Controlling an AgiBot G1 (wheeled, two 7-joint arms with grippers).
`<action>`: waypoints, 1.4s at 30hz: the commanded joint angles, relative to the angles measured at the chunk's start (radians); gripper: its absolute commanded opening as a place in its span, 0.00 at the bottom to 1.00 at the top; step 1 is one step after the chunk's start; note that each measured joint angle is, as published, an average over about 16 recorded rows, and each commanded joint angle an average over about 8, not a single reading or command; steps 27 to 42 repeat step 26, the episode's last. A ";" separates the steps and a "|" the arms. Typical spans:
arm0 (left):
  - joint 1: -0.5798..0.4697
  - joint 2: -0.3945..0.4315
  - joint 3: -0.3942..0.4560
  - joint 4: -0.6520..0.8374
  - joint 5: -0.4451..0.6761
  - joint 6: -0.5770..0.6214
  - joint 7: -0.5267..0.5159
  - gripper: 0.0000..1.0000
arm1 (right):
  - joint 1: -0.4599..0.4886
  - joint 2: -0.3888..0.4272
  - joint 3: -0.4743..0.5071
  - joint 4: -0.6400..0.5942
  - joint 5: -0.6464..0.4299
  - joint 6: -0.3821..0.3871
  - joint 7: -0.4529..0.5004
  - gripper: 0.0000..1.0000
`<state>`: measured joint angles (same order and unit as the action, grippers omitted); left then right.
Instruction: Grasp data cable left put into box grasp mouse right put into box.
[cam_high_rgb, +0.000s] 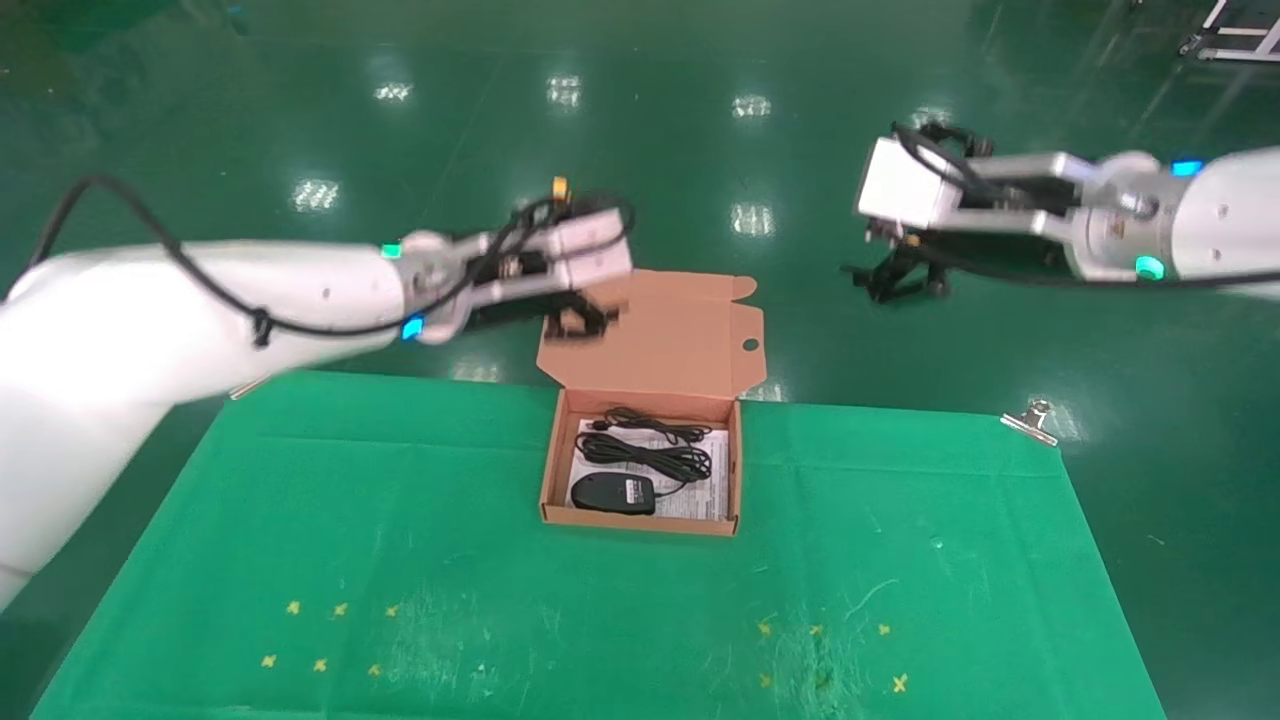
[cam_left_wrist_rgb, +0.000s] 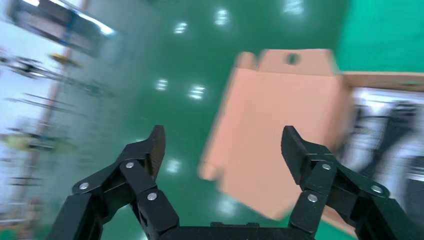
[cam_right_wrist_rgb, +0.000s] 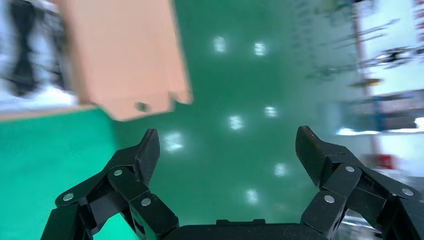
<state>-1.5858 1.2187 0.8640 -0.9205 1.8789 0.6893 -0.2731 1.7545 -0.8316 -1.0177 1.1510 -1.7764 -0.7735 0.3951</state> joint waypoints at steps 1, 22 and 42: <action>0.016 -0.019 -0.019 -0.012 -0.037 0.026 0.003 1.00 | -0.020 0.006 0.021 0.004 0.029 -0.020 -0.006 1.00; 0.214 -0.255 -0.245 -0.152 -0.481 0.338 0.036 1.00 | -0.277 0.090 0.300 0.054 0.426 -0.294 -0.085 1.00; 0.238 -0.282 -0.272 -0.169 -0.534 0.375 0.040 1.00 | -0.308 0.100 0.334 0.060 0.473 -0.327 -0.094 1.00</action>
